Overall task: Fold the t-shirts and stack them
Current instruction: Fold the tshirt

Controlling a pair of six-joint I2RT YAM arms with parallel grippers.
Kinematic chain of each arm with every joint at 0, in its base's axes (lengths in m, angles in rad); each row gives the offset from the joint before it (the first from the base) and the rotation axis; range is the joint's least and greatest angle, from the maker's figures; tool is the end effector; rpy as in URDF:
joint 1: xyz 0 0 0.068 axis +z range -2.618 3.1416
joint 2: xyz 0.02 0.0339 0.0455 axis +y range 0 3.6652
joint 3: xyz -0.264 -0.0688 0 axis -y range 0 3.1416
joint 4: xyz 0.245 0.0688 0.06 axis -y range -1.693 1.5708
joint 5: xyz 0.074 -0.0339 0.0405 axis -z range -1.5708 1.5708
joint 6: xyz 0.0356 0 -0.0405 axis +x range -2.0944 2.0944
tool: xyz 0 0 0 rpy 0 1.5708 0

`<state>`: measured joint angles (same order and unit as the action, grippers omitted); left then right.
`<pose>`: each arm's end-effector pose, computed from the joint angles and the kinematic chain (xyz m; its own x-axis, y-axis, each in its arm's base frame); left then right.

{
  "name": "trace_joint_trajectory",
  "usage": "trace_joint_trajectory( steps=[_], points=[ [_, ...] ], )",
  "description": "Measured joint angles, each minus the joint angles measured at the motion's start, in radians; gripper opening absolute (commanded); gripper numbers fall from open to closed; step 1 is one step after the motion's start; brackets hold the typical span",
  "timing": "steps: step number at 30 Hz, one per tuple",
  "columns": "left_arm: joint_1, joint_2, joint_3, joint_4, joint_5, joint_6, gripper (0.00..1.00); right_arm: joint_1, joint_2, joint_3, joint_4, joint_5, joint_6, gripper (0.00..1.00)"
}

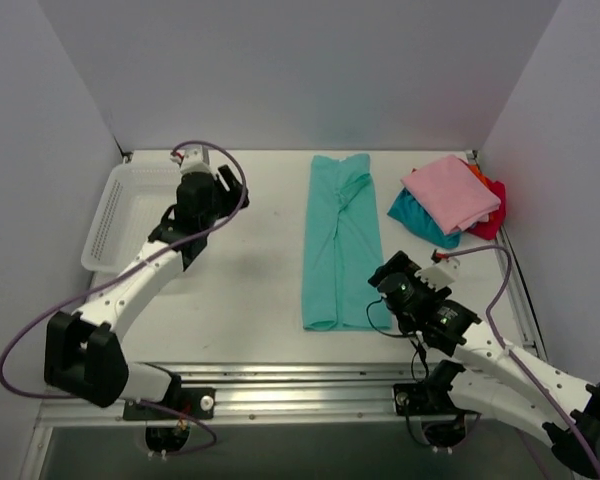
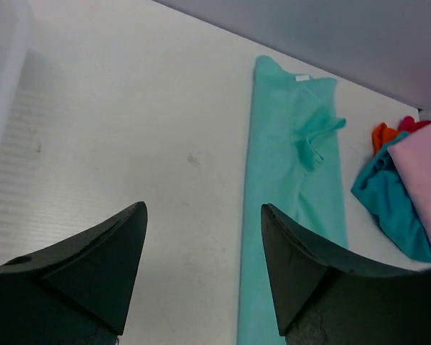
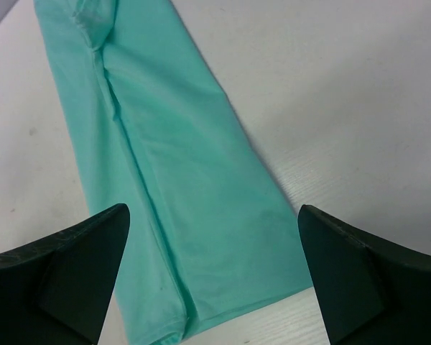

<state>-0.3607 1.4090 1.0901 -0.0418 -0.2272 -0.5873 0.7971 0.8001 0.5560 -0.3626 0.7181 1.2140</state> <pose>0.3122 -0.1092 0.3159 -0.3562 -0.4427 -0.8229 -0.0609 0.8898 -0.4523 0.1363 0.1061 0.2444 -0.2900 0.7129 -0.6385 0.3171 0.7010 0.6388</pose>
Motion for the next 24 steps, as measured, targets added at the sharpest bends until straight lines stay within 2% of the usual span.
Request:
trace_joint_trajectory(
  steps=[6,9,13,17,22,24],
  points=[
    [-0.161,-0.077,-0.006,-0.143,-0.016,-0.016,0.74,0.002,0.11,-0.005,0.076,-0.057,-0.108,1.0],
    [-0.221,-0.052,-0.021,-0.218,-0.015,-0.04,0.74,-0.003,0.063,-0.087,0.199,-0.156,-0.163,1.0],
    [-0.299,-0.008,-0.078,-0.269,0.009,-0.076,0.74,-0.026,0.013,-0.169,0.281,-0.277,-0.2,1.0],
    [-0.375,0.071,-0.158,-0.28,0.079,-0.124,0.72,-0.034,0.016,-0.173,0.293,-0.341,-0.2,1.0],
    [-0.497,0.145,-0.199,-0.322,0.097,-0.185,0.72,-0.037,0.092,-0.173,0.248,-0.368,-0.171,1.0],
    [-0.598,0.145,-0.216,-0.324,0.109,-0.215,0.72,-0.037,0.134,-0.172,0.201,-0.362,-0.154,1.0]
  ],
)
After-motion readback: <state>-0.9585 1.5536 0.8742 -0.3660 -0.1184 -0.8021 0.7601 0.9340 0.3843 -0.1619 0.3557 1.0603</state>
